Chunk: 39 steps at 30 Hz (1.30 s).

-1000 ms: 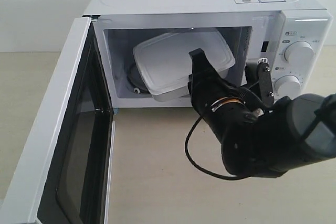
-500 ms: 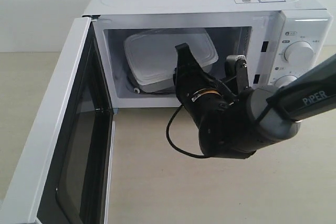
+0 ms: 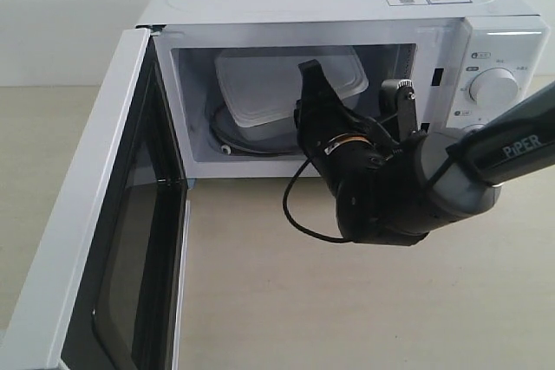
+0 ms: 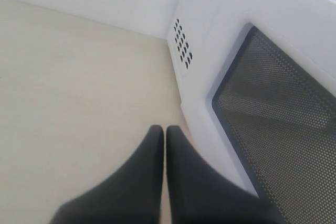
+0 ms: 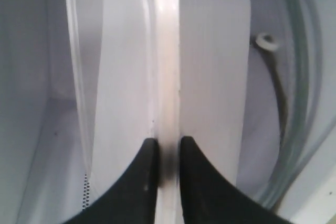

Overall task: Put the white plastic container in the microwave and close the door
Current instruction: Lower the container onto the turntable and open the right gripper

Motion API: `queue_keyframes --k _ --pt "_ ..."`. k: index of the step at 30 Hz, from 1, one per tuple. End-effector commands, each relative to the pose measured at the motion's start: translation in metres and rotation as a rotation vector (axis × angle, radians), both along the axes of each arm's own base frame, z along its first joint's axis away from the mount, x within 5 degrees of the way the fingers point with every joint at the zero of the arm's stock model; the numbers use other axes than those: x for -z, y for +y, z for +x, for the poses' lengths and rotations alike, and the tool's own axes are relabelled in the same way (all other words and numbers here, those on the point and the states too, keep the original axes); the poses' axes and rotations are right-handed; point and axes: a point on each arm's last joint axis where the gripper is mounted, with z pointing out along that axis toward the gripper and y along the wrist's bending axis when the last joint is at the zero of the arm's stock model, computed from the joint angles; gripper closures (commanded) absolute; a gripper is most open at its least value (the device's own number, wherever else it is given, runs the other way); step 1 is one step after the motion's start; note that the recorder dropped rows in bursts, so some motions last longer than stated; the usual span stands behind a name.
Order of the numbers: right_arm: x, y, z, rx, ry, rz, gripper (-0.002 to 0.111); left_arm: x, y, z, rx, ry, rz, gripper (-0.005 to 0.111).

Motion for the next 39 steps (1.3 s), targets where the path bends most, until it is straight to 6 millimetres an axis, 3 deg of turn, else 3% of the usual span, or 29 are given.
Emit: queue_keyframes --k 1,26,28,30,32,34,39 --pt "-0.0041 0.0 0.0032 -0.007 -0.021 0.001 0.096 0.001 0.0 0.0 -0.002 0.0 -0.005 0.103" --pt "-0.0021 0.0006 0.0027 -0.032 -0.01 -0.084 0.096 0.001 0.0 0.0 -0.002 0.0 -0.005 0.103" --pt "-0.0021 0.0006 0.0027 -0.032 -0.01 -0.084 0.087 0.001 0.0 0.0 -0.002 0.0 -0.005 0.103" --pt "-0.0022 0.0005 0.0027 -0.03 -0.011 -0.083 0.064 0.001 0.0 0.0 -0.002 0.0 -0.005 0.103" --pt "-0.0022 0.0004 0.0027 -0.029 -0.011 -0.082 0.049 0.001 0.0 0.0 -0.002 0.0 -0.005 0.103" --pt "-0.002 0.0004 0.0027 -0.032 -0.011 -0.097 0.044 0.001 0.0 0.0 -0.002 0.0 -0.005 0.103" --pt "-0.0003 0.0016 0.0 -0.068 -0.012 -0.122 0.045 0.001 0.0 0.0 -0.002 0.0 -0.005 0.103"
